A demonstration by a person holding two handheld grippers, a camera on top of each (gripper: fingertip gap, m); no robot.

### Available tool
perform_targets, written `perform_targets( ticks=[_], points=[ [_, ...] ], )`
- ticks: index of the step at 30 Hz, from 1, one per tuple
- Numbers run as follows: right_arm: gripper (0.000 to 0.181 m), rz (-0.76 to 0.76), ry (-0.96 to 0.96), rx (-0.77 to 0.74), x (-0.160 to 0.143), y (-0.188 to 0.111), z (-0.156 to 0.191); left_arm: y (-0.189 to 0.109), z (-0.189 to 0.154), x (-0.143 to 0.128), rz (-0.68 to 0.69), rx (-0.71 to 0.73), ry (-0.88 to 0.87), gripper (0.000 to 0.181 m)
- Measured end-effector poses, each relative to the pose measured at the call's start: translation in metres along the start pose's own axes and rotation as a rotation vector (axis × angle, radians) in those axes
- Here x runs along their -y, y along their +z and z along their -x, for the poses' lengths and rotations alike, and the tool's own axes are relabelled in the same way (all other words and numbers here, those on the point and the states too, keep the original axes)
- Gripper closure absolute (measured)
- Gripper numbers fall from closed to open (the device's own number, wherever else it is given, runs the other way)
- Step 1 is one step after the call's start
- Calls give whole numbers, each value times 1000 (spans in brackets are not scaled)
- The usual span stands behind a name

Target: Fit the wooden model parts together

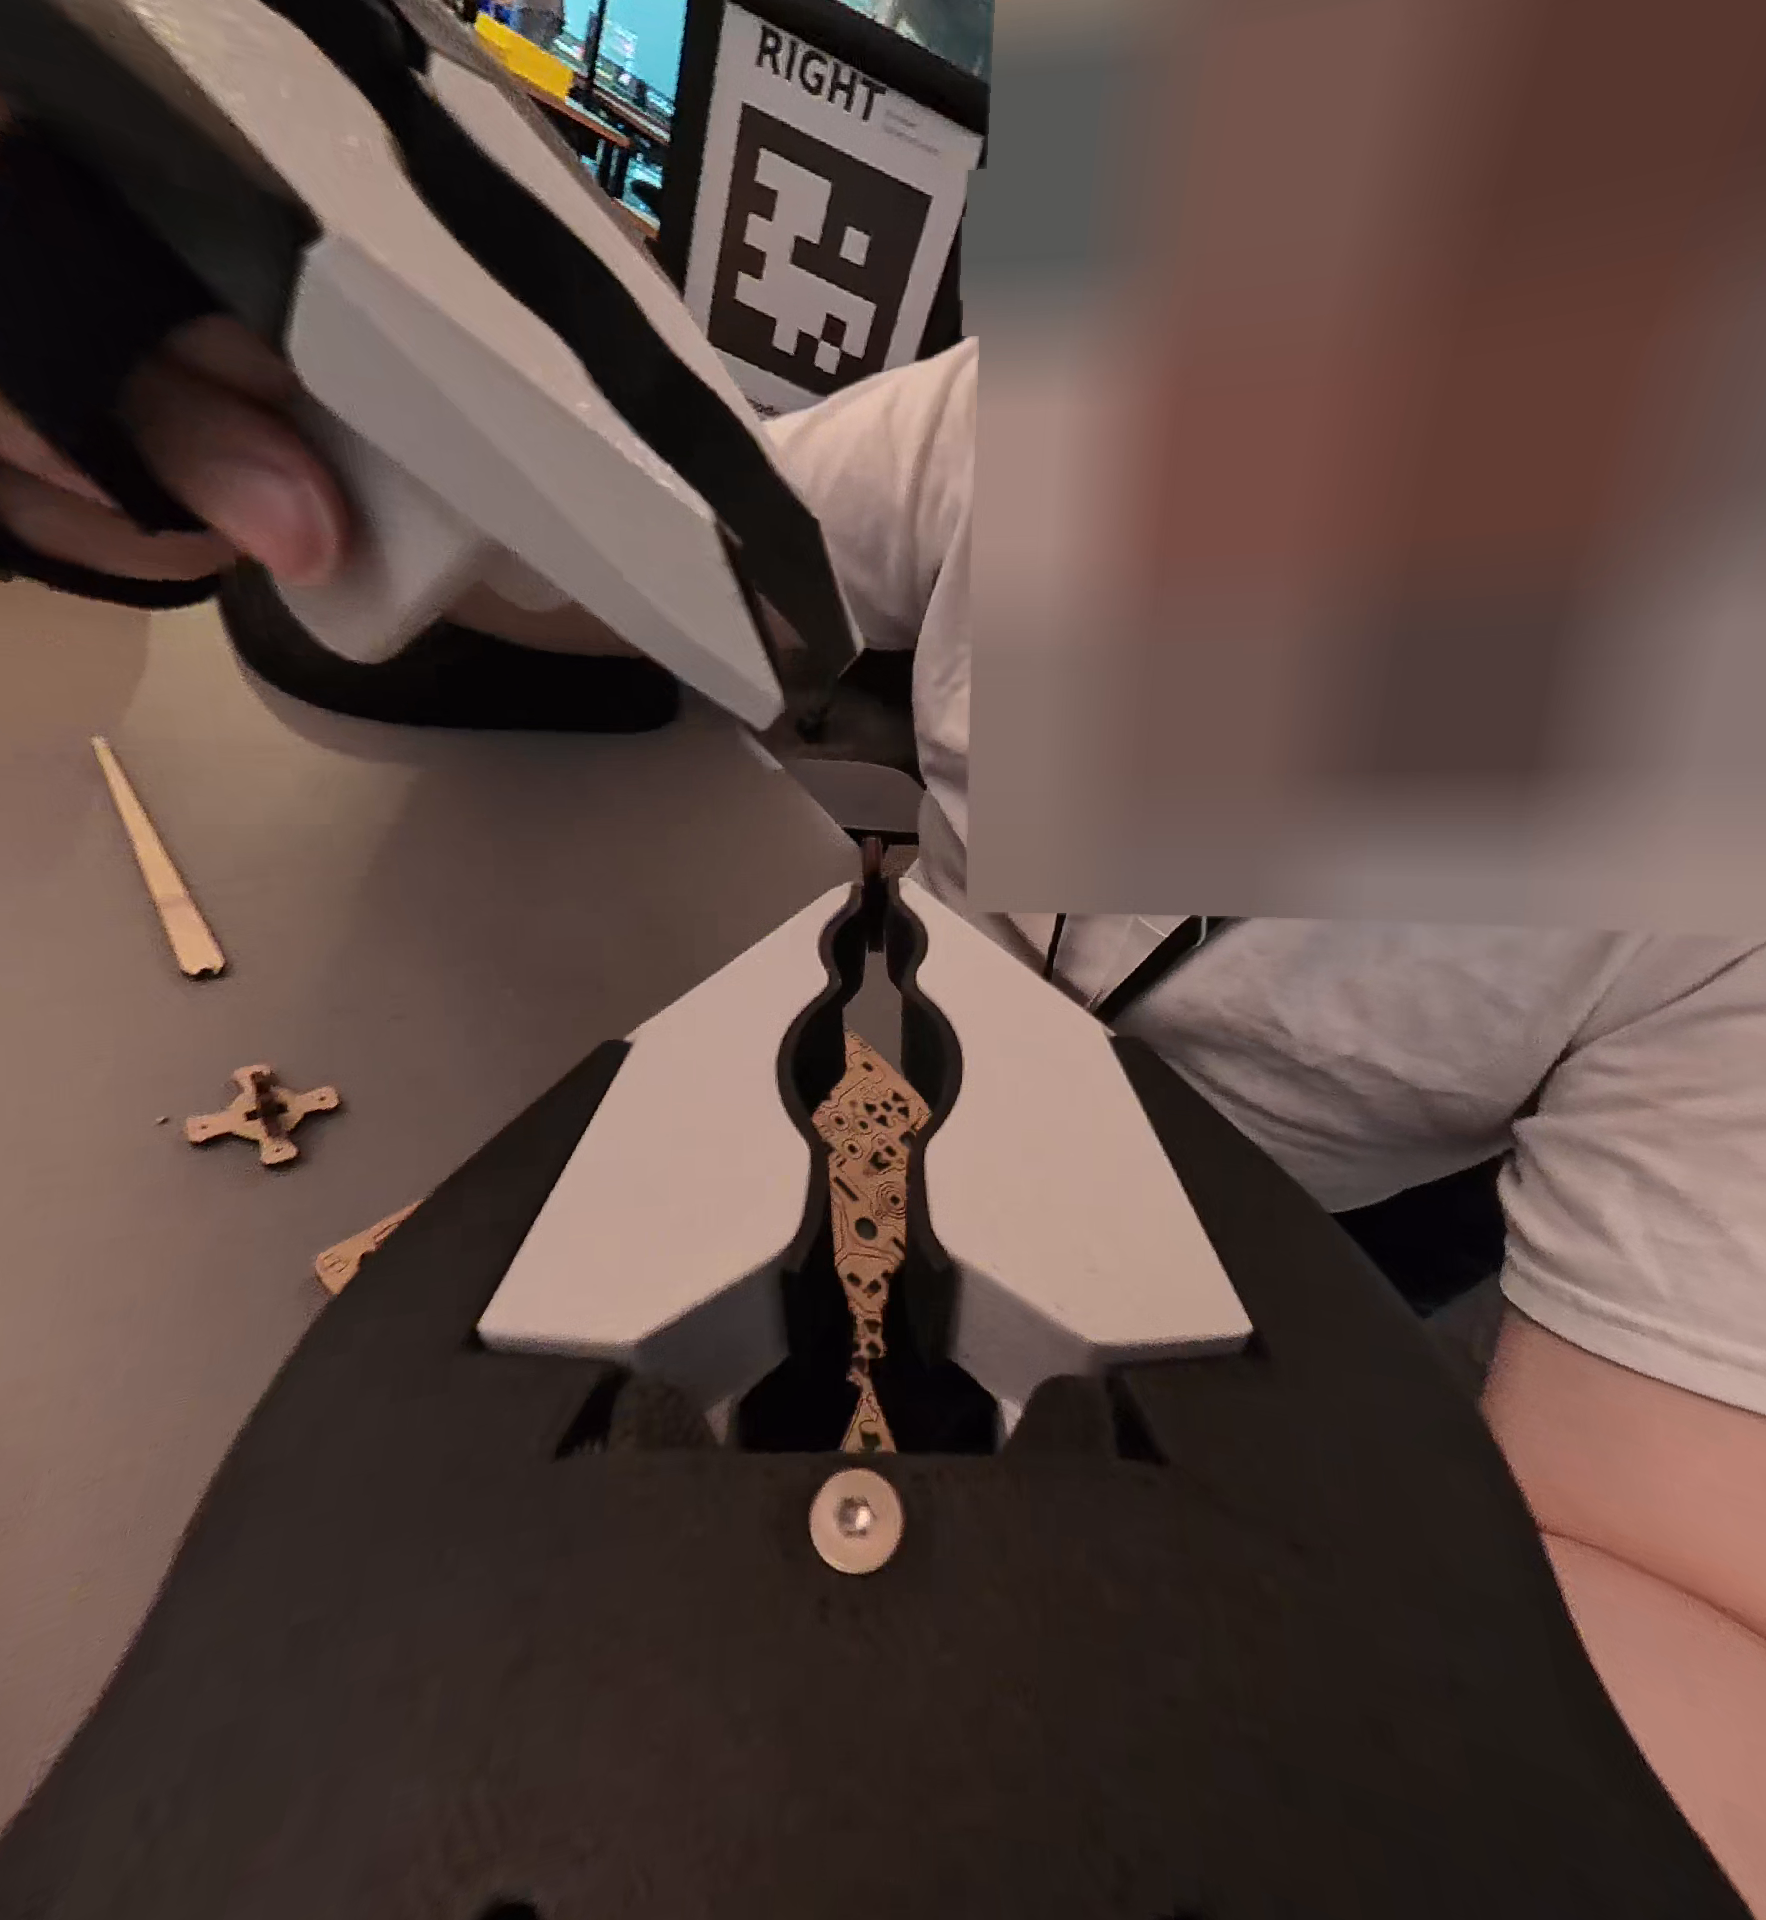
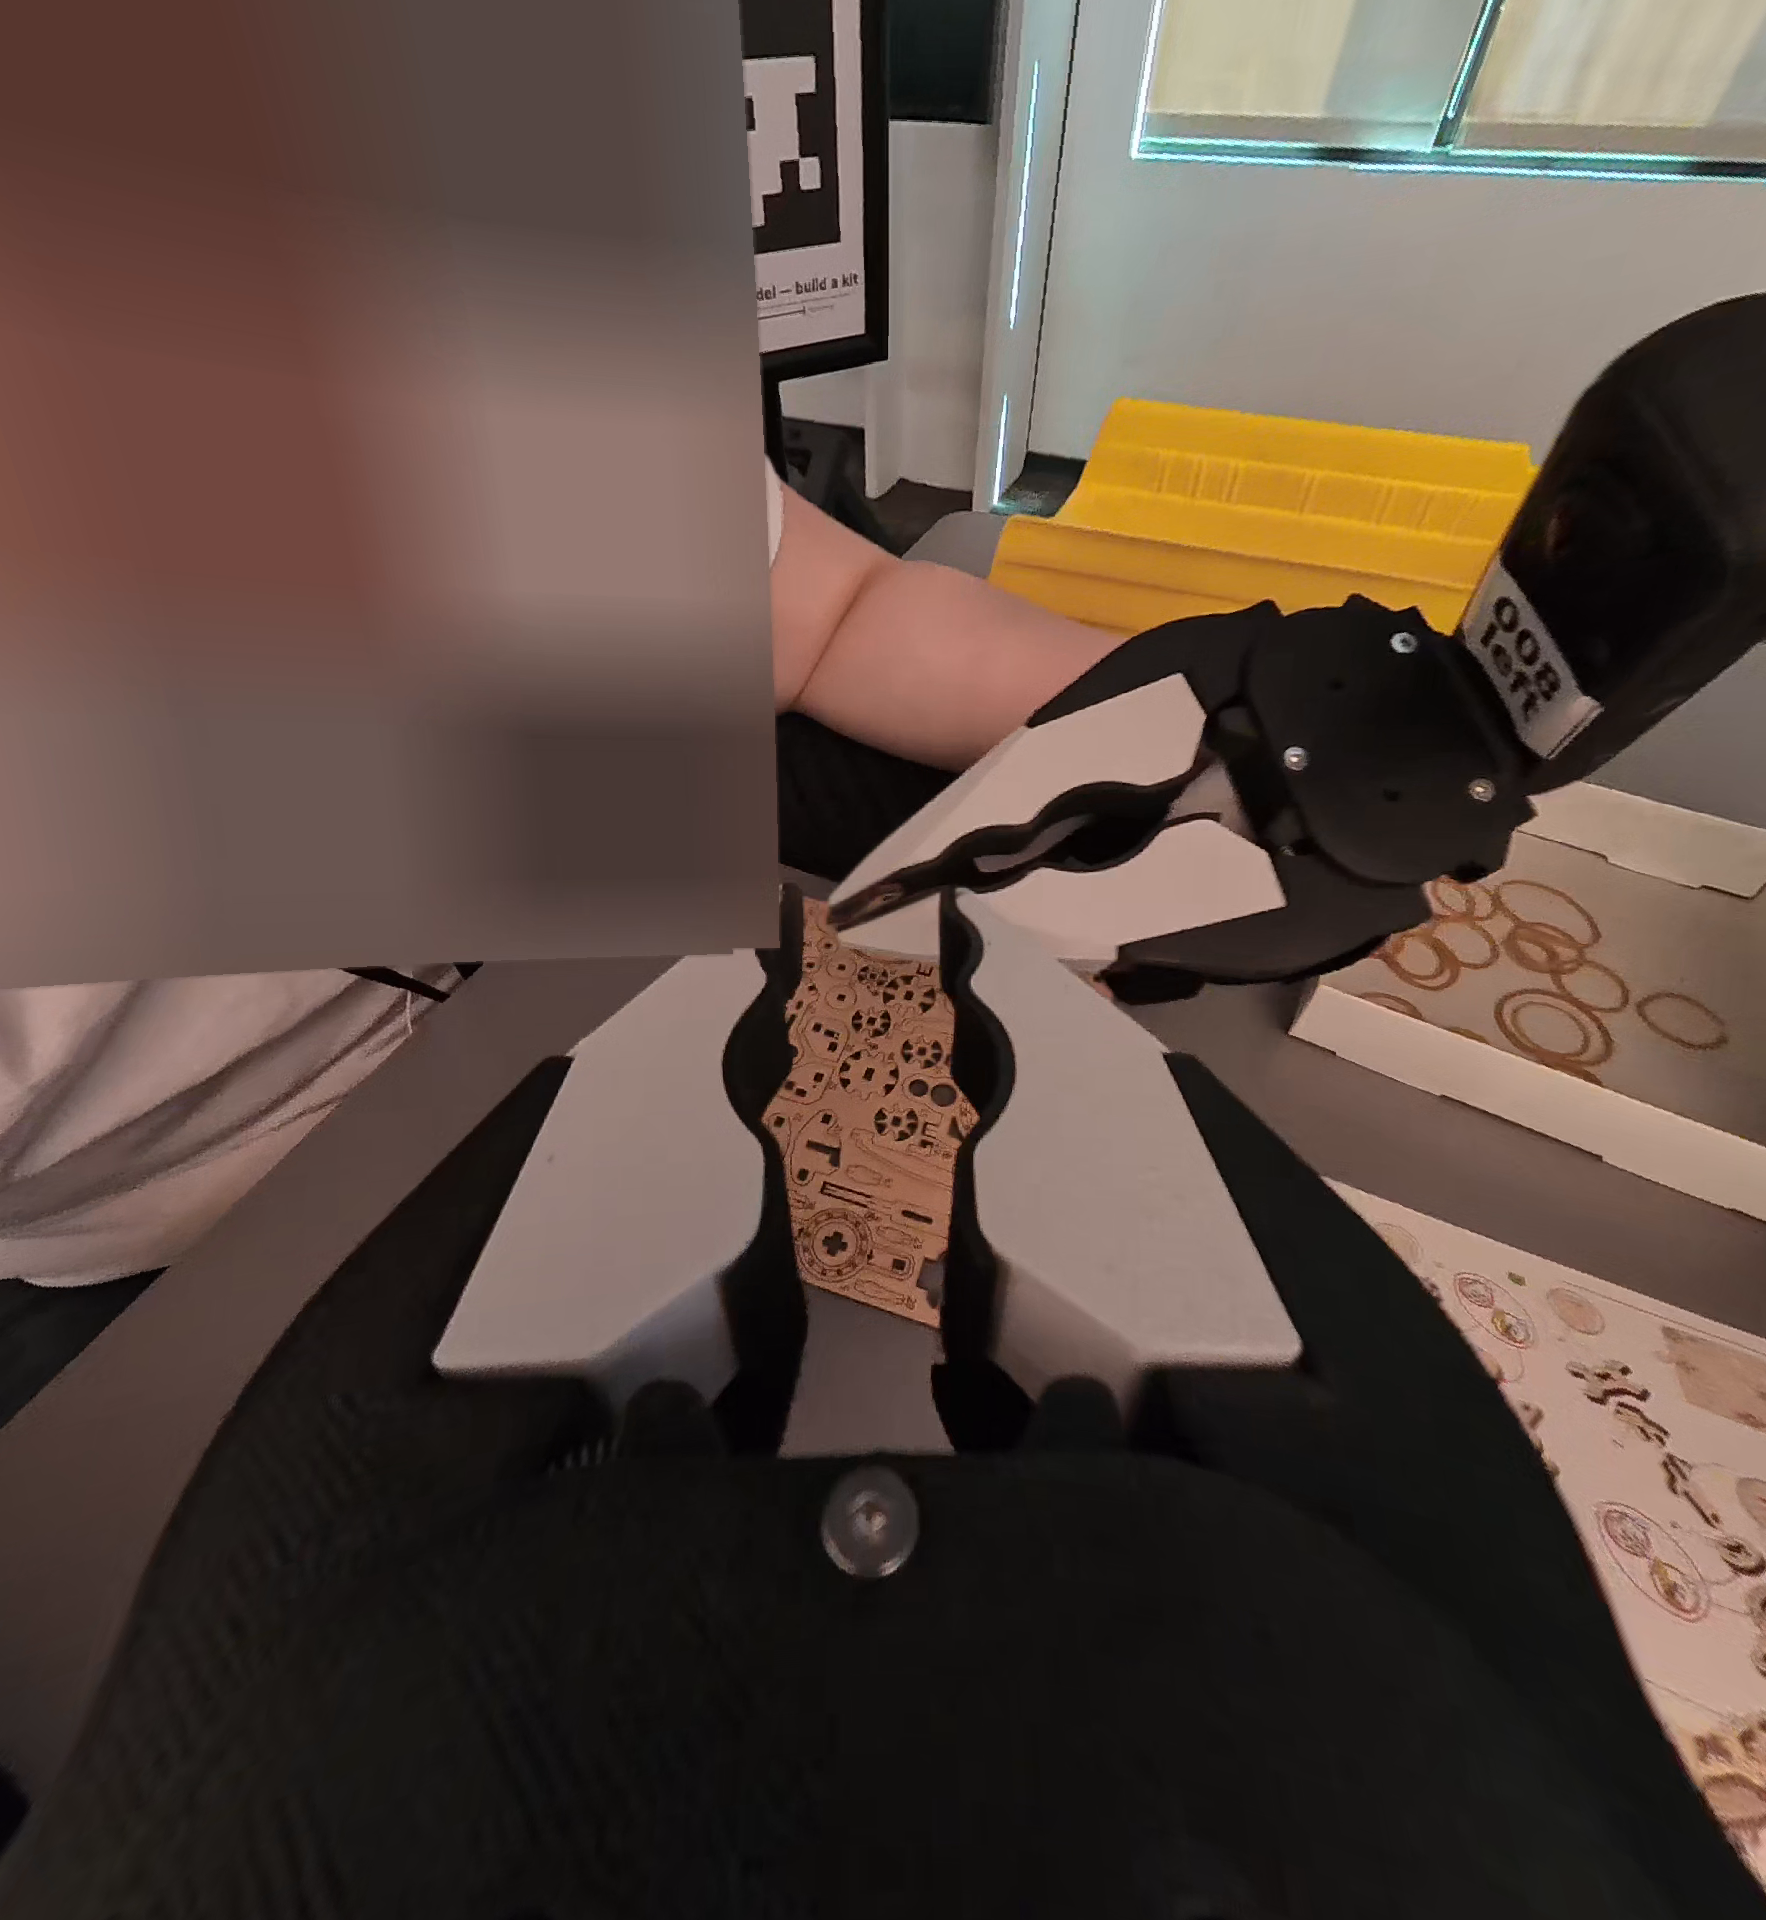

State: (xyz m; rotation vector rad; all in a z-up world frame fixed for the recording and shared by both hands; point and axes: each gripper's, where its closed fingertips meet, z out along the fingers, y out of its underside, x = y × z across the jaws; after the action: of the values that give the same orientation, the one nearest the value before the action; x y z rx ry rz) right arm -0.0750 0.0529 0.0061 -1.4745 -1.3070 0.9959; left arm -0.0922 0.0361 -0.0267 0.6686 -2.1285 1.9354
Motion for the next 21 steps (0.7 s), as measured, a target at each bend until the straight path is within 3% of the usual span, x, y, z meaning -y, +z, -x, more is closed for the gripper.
perform_targets(
  ticks=[15,21],
  points=[
    [159,60,3,81,-22,26,4,6,4,-8,17,-39,-41,181],
    [176,82,34,143,-28,32,11,15,4,-15,61,-51,-44,181]
  ],
)
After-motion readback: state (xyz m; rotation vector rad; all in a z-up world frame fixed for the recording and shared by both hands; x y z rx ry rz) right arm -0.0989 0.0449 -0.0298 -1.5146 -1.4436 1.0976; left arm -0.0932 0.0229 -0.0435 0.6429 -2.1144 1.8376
